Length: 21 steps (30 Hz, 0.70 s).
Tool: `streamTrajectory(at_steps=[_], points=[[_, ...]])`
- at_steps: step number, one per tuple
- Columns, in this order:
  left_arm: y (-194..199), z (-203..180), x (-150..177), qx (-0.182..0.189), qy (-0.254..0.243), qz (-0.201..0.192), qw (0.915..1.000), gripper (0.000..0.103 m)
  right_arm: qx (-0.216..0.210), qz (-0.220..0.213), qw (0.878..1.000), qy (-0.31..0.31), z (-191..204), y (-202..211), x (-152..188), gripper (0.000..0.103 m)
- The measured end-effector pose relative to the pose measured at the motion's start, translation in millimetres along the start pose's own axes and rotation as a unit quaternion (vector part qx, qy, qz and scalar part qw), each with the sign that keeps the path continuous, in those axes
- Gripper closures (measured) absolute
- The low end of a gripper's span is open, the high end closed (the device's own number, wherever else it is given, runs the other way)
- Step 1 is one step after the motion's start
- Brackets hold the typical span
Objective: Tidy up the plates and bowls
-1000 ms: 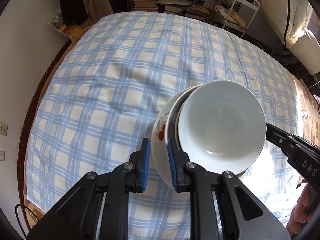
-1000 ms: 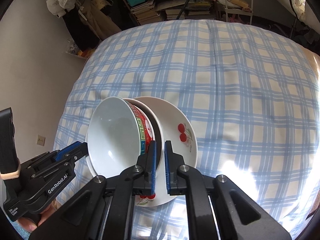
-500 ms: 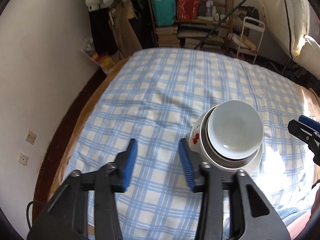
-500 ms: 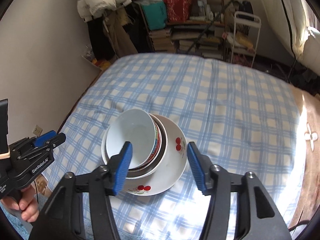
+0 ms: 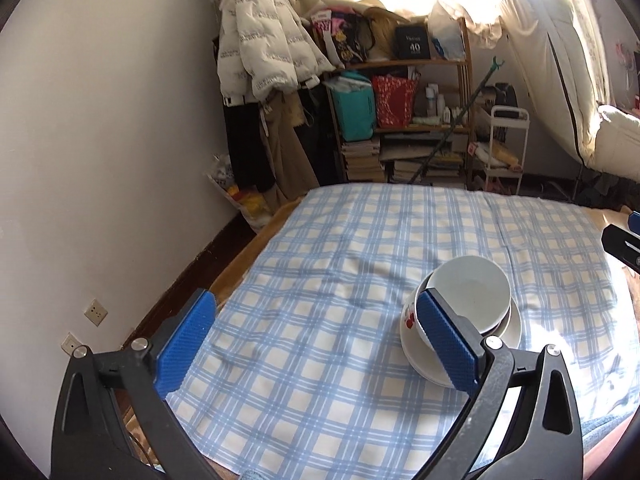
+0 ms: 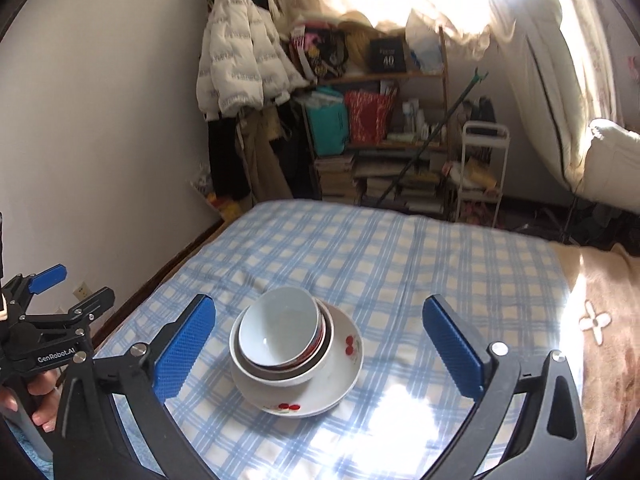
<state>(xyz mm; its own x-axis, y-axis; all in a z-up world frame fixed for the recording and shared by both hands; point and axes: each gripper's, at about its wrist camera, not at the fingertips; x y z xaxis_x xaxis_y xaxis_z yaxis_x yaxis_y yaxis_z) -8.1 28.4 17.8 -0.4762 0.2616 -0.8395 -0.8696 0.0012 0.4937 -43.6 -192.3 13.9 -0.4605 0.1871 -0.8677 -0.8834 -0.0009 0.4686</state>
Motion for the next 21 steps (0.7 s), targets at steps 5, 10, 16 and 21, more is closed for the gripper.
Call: streamTrajectory(at_steps=[5,10,16,21], points=[[7.0,2.3,1.1,-0.007,0.002,-0.016,0.9998,0.003,0.024,-0.025,0.999,0.01,1.1,10.1,3.6,0.0],[3.7,2.5,3.4,-0.003,0.008,-0.018,0.9998,0.003,0.04,-0.031,0.999,0.008,-5.7,10.2,7.7,0.0],[-7.2,5.2,6.1,-0.003,0.026,-0.014,0.9996,0.003,0.062,-0.03,0.997,0.029,-1.1,9.5,13.2,0.0],[-9.3,6.5,10.2,0.006,0.039,-0.023,0.999,0.003,0.075,-0.036,0.996,0.042,0.5,6.9,15.2,0.0]])
Point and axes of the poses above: each gripper's, at about its wrist camera, not at the fingertips, and y roughly against the way its jaws point, z to its left, x to its underside, and after that the axes turned 4 degrees about -z, right-handed
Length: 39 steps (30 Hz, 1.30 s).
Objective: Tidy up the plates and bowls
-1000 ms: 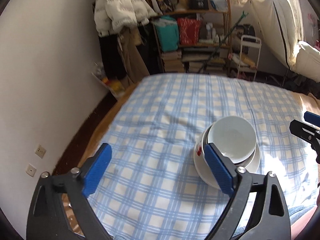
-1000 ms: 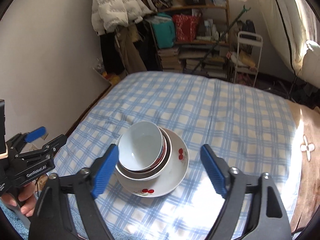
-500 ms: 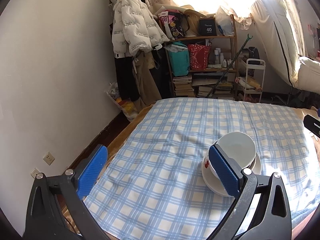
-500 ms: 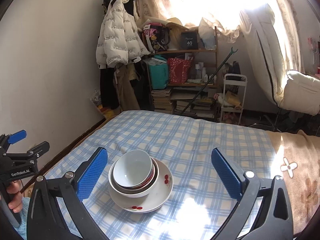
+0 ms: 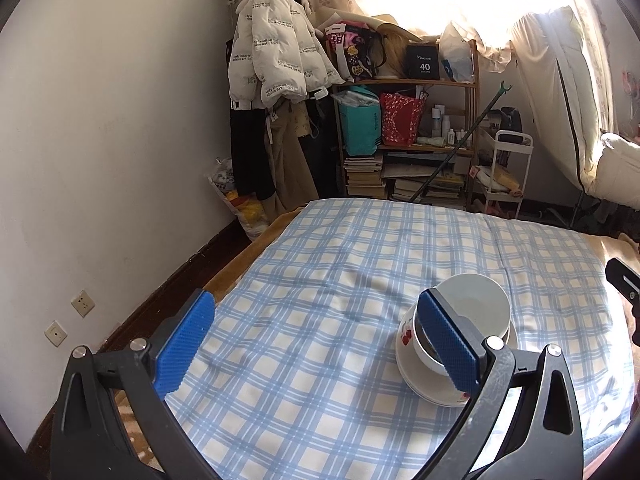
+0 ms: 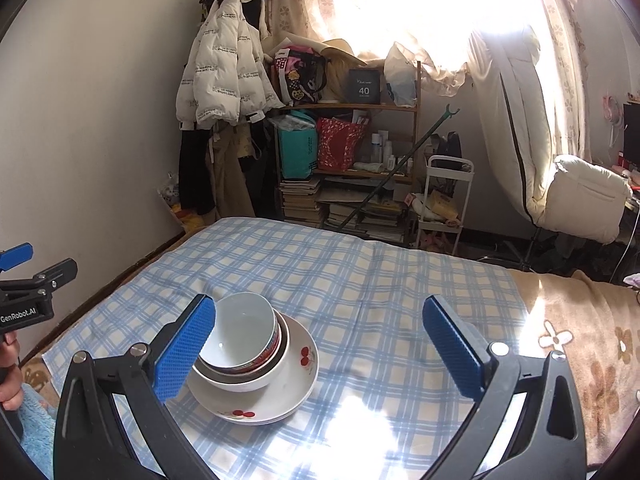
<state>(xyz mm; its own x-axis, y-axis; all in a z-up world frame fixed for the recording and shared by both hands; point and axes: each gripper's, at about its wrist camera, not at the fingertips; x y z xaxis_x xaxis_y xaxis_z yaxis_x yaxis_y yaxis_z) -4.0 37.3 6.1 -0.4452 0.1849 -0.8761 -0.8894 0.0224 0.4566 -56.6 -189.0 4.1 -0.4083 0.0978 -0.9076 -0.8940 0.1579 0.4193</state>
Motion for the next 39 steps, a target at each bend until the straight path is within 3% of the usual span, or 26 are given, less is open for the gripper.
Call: streamTrajectory(at_steps=[39], points=[[1.4,-9.4,0.7,0.003,-0.025,0.003,0.9997,0.003,0.008,-0.001,1.0,-0.012,-7.7,-5.8,-0.6,0.0]])
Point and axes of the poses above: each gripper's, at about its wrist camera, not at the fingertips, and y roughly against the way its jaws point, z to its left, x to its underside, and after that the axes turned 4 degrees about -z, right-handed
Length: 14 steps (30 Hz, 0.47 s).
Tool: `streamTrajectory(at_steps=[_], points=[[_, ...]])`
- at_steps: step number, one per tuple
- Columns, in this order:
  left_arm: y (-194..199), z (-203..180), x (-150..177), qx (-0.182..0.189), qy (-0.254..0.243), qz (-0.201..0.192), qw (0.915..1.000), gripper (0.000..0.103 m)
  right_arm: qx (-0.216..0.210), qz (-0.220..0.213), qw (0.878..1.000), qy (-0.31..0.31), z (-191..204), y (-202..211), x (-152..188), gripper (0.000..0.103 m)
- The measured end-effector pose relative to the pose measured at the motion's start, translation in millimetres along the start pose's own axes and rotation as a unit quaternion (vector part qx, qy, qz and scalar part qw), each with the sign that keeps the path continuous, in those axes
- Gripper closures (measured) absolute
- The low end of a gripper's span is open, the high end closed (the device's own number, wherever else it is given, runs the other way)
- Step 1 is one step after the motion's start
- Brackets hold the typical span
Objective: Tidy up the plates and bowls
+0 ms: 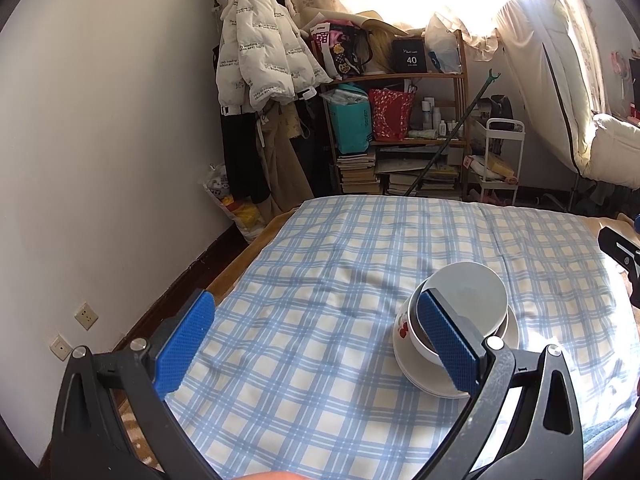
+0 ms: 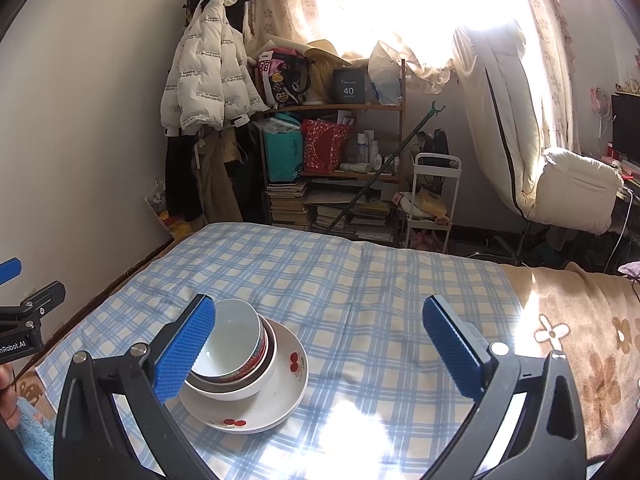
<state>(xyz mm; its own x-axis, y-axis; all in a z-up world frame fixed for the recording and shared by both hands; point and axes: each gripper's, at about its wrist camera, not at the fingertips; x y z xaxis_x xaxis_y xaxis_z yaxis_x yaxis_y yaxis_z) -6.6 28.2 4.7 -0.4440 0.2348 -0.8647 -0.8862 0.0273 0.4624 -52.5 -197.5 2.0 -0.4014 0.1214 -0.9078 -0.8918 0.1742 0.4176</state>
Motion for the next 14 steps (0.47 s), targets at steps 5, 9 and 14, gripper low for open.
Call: streamTrajectory(at_steps=[5,9,14], points=[[0.7,2.6,1.2,0.0,-0.001,-0.002,1.0,0.003,0.0,0.0,1.0,0.0,0.2,0.1,0.7,0.0],[0.8,2.8,1.4,0.0,-0.001,-0.002,1.0,0.003,0.001,0.0,1.0,-0.001,0.2,0.1,0.7,0.0],[0.9,3.2,1.8,-0.003,-0.004,-0.001,1.0,0.003,0.001,0.001,1.0,-0.002,0.1,0.0,0.7,0.0]])
Point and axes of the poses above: each gripper's, at about its wrist camera, not at the fingertips, and y roughly against the way its jaws point, z to its left, x to its underside, and after that the axes turned 4 degrees about -z, right-handed
